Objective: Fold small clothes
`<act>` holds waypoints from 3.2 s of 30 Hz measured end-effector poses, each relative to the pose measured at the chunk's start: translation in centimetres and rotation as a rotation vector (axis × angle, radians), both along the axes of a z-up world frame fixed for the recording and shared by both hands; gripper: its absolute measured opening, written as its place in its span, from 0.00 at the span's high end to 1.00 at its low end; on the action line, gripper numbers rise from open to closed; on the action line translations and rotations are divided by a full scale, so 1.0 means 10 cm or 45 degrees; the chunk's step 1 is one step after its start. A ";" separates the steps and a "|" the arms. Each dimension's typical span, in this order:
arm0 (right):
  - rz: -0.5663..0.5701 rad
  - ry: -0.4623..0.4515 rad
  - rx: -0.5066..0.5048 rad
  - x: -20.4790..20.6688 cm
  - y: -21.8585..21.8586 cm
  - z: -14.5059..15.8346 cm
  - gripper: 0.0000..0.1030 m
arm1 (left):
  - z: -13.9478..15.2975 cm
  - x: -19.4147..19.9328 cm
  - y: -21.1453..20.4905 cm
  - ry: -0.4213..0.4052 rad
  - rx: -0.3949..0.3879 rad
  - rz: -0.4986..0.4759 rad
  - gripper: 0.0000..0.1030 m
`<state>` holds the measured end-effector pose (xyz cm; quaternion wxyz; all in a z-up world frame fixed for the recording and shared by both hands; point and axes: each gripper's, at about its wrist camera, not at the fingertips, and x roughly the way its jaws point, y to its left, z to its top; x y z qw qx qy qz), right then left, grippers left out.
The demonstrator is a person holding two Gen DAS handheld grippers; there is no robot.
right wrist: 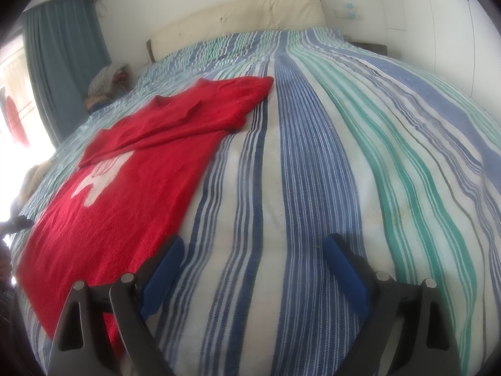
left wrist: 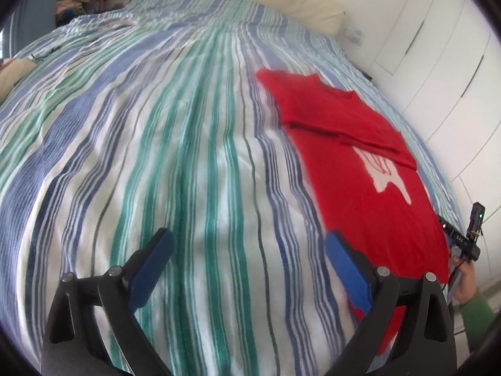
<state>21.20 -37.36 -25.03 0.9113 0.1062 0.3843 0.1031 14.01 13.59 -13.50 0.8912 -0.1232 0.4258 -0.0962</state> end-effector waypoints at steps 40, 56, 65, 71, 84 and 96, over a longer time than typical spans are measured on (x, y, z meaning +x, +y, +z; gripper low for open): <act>-0.301 0.176 -0.248 0.77 -0.36 0.01 0.00 | -0.42 1.12 -0.40 0.044 0.351 0.251 0.00; -0.296 0.181 -0.242 0.74 -0.35 0.00 0.00 | -0.42 1.13 -0.44 0.038 0.371 0.254 0.00; -0.296 0.182 -0.242 0.74 -0.35 0.00 0.00 | -0.41 1.13 -0.44 0.038 0.371 0.254 0.00; -0.296 0.182 -0.242 0.74 -0.34 0.00 0.00 | -0.41 1.13 -0.44 0.038 0.371 0.254 0.00; -0.296 0.182 -0.242 0.74 -0.34 0.00 0.00 | -0.42 1.13 -0.44 0.039 0.372 0.254 0.00; -0.296 0.182 -0.241 0.74 -0.34 0.00 0.00 | -0.42 1.13 -0.44 0.039 0.372 0.253 0.00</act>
